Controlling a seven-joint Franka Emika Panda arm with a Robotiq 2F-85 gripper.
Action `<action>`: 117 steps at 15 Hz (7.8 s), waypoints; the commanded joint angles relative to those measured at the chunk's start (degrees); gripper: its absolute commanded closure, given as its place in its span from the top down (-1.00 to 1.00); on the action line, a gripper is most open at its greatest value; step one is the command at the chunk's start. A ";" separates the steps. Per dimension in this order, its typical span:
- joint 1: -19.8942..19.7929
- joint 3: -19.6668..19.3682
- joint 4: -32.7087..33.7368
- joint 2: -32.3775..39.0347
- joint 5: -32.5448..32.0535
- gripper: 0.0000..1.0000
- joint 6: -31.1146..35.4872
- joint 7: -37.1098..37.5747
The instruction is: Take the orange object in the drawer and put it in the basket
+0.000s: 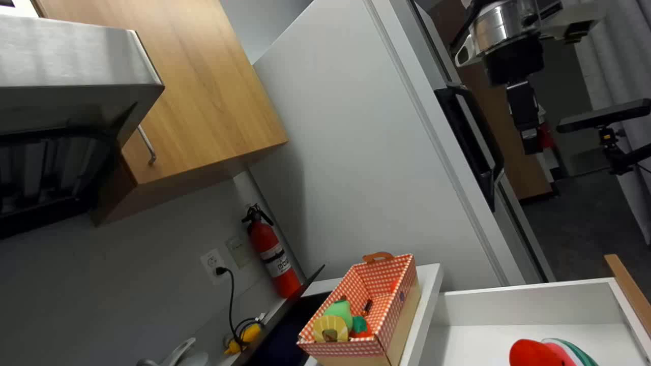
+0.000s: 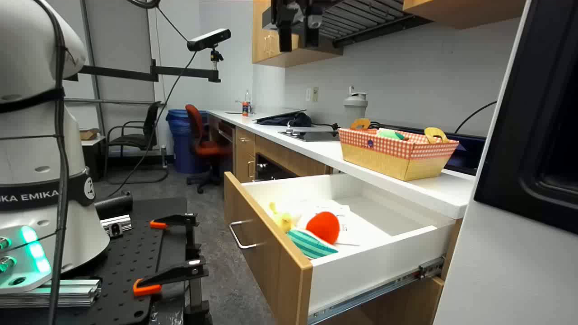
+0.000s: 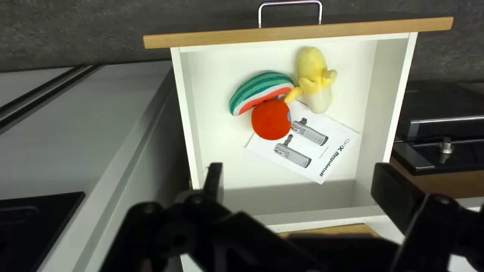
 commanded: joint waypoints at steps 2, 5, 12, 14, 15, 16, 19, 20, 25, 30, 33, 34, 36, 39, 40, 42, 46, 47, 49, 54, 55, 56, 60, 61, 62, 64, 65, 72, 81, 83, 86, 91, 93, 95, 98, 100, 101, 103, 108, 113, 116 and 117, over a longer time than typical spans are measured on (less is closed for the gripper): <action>-0.79 0.67 0.14 0.19 0.49 1.00 -0.16 -0.39; -0.79 0.67 0.14 0.19 0.49 1.00 -0.16 -0.39; -0.79 0.67 0.14 0.19 0.49 1.00 -0.16 -0.39; -0.79 0.67 0.14 0.19 0.49 1.00 -0.16 -0.39; -0.79 0.67 0.14 0.19 0.49 1.00 -0.16 -0.39; -0.79 0.67 0.14 0.19 0.49 1.00 -0.16 -0.39; -0.79 0.67 0.14 0.19 0.49 1.00 -0.16 -0.39; -0.79 0.67 0.14 0.19 0.49 1.00 -0.16 -0.39; -0.83 0.82 0.00 0.54 0.16 1.00 -0.25 -0.39; 0.56 1.36 -0.69 3.94 0.32 1.00 -0.94 -2.83; 1.45 2.30 -1.40 6.84 0.04 1.00 -0.31 -5.04; 1.77 2.80 -1.80 7.84 -0.22 1.00 0.32 -5.89; 2.60 3.51 -2.09 9.96 0.02 1.00 1.04 -7.56; 3.57 4.88 -2.19 13.07 -0.43 1.00 3.69 -9.38; 3.89 5.39 -2.25 14.15 -0.65 1.00 5.54 -9.73; 4.36 6.27 -2.25 16.38 -0.70 1.00 9.54 -10.31; 4.72 7.66 -1.73 20.89 -0.77 1.00 15.50 -10.44; 4.70 7.88 -1.77 21.95 -0.86 1.00 16.94 -10.51; 4.60 8.28 -1.61 23.84 -1.13 1.00 18.83 -10.83; 4.24 8.74 -1.92 24.19 -1.01 1.00 18.34 -10.04; 4.23 8.75 -1.88 24.25 -1.02 1.00 18.35 -10.07; 4.23 8.75 -1.86 24.25 -1.02 1.00 18.35 -10.08; 2.98 8.55 -2.97 25.06 -3.27 1.00 20.11 -8.74; 2.84 8.55 -2.95 25.60 -3.76 1.00 20.44 -8.73; 2.78 8.59 -2.83 26.36 -4.28 1.00 20.70 -8.74; 2.84 8.77 -2.68 27.83 -4.93 1.00 21.37 -8.70; 2.89 8.86 -2.59 28.64 -5.14 1.00 21.96 -8.64; 2.75 9.49 -0.06 36.42 -5.97 1.00 29.06 -7.29; 2.63 10.11 4.14 46.19 -6.26 1.00 34.64 -3.56; 2.68 10.19 4.96 48.23 -6.48 1.00 35.18 -2.83; 2.66 10.36 6.57 51.33 -6.48 1.00 35.96 -2.25; 2.75 9.92 10.27 56.50 -7.35 1.00 38.19 -0.80; 2.77 9.48 11.45 58.11 -7.92 1.00 38.70 -0.04; 2.83 8.91 12.19 59.37 -8.53 1.00 38.70 0.78; 2.77 8.37 12.88 60.74 -9.19 1.00 38.46 1.76; 2.76 8.05 13.26 61.50 -9.29 1.00 38.33 2.21; 2.75 7.94 13.38 61.83 -9.26 1.00 38.23 2.47; 2.80 7.83 13.59 62.39 -9.23 1.00 38.03 2.93; 2.89 7.74 14.22 63.49 -9.23 0.58 37.85 3.89; 2.88 7.58 14.90 64.00 -9.35 -0.05 37.76 4.07; 3.04 7.24 14.94 63.42 -9.80 -0.44 37.42 4.09; 3.05 7.22 14.78 63.00 -9.89 -0.57 37.21 3.99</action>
